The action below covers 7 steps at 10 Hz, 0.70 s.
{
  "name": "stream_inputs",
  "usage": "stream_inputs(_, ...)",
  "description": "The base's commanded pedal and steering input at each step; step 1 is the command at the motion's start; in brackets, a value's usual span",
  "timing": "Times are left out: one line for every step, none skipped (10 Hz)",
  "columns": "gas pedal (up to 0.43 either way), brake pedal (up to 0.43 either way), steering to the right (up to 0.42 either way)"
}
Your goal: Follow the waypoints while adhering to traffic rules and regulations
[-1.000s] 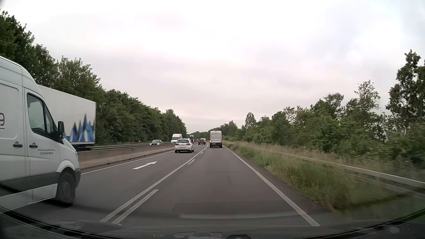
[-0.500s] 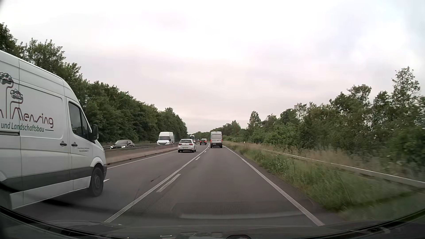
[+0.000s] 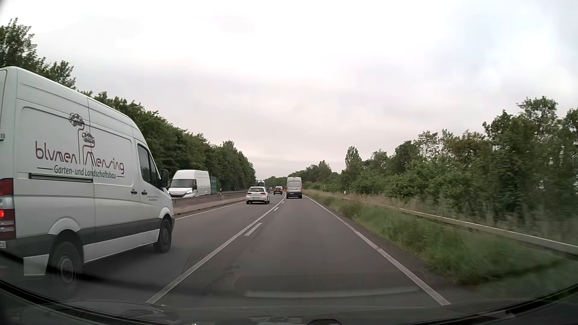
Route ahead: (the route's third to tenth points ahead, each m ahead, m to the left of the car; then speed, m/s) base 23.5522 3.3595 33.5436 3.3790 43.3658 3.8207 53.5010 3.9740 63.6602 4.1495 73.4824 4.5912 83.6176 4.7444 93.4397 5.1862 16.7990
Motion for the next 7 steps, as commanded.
stream_inputs(0.220, 0.000, -0.004)
stream_inputs(0.220, 0.000, -0.004)
stream_inputs(0.220, 0.000, -0.004)
stream_inputs(0.220, 0.000, -0.004)
stream_inputs(0.220, 0.000, -0.004)
stream_inputs(0.220, 0.000, -0.004)
stream_inputs(0.220, 0.000, -0.004)
